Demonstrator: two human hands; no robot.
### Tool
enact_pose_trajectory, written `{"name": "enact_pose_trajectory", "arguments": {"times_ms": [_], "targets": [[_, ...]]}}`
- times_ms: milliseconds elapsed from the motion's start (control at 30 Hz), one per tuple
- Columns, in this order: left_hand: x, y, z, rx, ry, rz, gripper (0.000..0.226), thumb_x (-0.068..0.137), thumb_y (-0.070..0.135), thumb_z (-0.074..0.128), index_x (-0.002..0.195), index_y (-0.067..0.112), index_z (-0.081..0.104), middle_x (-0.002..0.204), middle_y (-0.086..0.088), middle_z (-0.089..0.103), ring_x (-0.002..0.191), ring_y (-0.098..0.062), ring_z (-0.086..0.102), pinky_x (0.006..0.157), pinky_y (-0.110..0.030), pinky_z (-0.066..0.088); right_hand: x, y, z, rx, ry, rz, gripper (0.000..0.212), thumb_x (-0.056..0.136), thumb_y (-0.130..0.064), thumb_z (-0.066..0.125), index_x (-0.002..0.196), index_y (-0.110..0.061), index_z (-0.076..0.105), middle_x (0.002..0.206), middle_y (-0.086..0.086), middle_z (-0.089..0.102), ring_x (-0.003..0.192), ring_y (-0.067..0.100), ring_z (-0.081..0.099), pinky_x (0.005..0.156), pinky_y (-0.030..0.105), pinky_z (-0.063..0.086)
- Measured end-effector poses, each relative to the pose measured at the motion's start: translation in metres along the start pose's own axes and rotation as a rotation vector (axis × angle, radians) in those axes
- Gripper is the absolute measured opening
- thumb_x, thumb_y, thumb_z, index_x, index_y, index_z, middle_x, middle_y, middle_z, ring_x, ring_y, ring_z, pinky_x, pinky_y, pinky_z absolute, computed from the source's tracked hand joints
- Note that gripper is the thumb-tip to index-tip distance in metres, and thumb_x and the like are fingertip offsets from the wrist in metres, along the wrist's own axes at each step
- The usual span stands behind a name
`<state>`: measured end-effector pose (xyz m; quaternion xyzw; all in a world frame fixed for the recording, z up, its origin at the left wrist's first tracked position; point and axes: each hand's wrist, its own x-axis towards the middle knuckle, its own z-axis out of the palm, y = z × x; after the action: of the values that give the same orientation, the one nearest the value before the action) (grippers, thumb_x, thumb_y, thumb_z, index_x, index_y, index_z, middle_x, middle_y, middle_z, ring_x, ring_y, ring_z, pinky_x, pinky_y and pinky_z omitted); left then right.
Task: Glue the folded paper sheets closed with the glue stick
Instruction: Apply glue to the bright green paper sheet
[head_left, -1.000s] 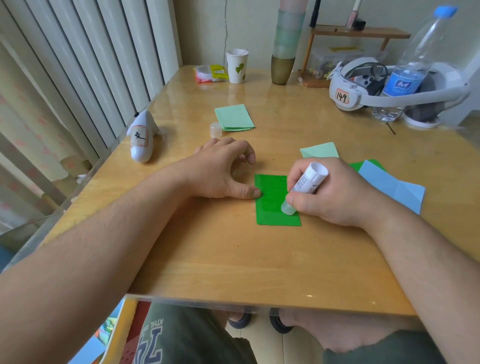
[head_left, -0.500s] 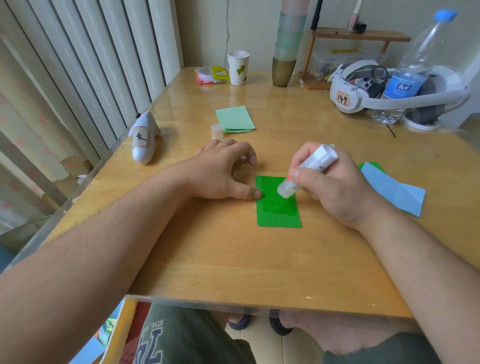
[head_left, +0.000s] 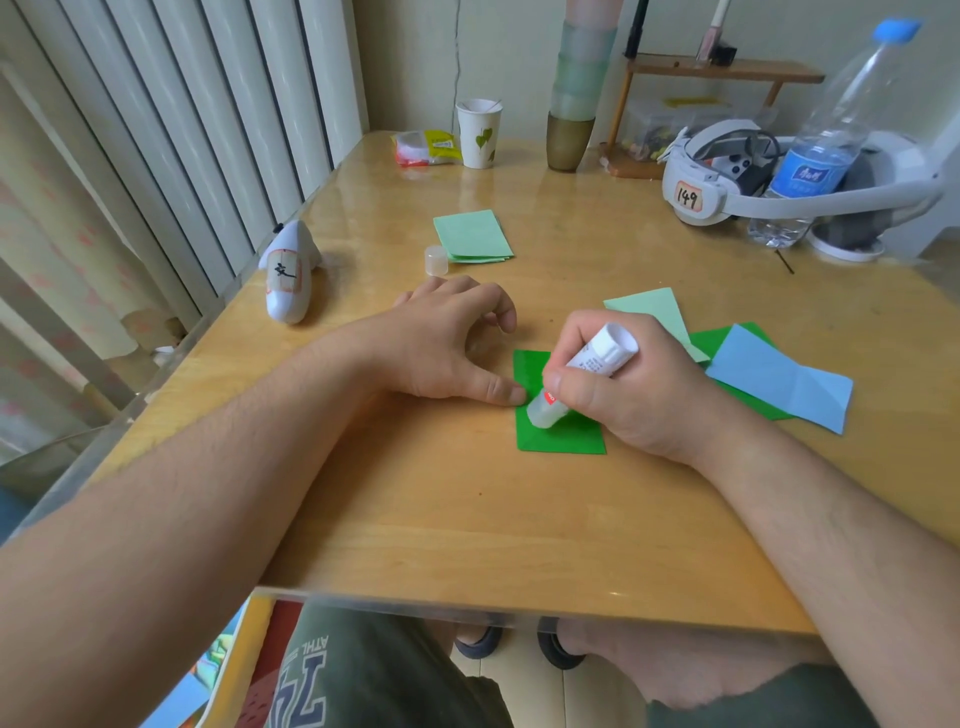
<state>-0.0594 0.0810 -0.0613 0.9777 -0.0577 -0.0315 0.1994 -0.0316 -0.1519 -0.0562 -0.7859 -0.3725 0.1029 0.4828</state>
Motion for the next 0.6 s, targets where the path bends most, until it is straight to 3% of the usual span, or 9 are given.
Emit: {"name": "enact_pose_trajectory", "arguments": {"times_ms": [133, 200, 367, 600], "targets": [[-0.0007, 0.0014, -0.0005, -0.009, -0.001, -0.002, 0.079, 0.047, 0.090, 0.061, 0.114, 0.050, 0.047, 0.120, 0.020, 0.044, 0.121, -0.015, 0.037, 0.114, -0.047, 0.033, 0.0009, 0.0015, 0.0005, -0.009, -0.014, 0.009, 0.010, 0.074, -0.029, 0.070, 0.074, -0.020, 0.065, 0.066, 0.002, 0.059, 0.064, 0.008, 0.048, 0.058, 0.028, 0.037], [-0.0004, 0.0017, -0.0006, -0.005, 0.001, -0.004, 0.079, 0.047, 0.090, 0.061, 0.113, 0.049, 0.047, 0.119, 0.020, 0.044, 0.120, -0.015, 0.037, 0.114, -0.047, 0.033, 0.0008, 0.0020, 0.0005, -0.033, -0.022, -0.003, 0.010, 0.075, -0.029, 0.070, 0.075, -0.020, 0.065, 0.068, 0.005, 0.059, 0.063, 0.009, 0.048, 0.057, 0.027, 0.037], [-0.0004, 0.0017, -0.0006, -0.003, 0.002, -0.004, 0.079, 0.047, 0.088, 0.061, 0.114, 0.049, 0.047, 0.118, 0.021, 0.043, 0.120, -0.015, 0.037, 0.114, -0.047, 0.033, 0.0001, 0.0008, 0.0024, -0.085, -0.046, -0.014, 0.020, 0.070, -0.042, 0.068, 0.075, -0.024, 0.063, 0.061, -0.012, 0.054, 0.059, 0.007, 0.046, 0.054, 0.024, 0.036], [-0.0003, 0.0007, 0.0001, -0.007, 0.009, 0.005, 0.078, 0.048, 0.089, 0.063, 0.113, 0.049, 0.047, 0.119, 0.021, 0.044, 0.121, -0.014, 0.037, 0.113, -0.047, 0.033, 0.0001, -0.0004, -0.0001, -0.133, -0.060, 0.003, 0.014, 0.072, -0.033, 0.072, 0.073, -0.022, 0.063, 0.059, -0.013, 0.051, 0.057, 0.005, 0.043, 0.053, 0.023, 0.034]]}}
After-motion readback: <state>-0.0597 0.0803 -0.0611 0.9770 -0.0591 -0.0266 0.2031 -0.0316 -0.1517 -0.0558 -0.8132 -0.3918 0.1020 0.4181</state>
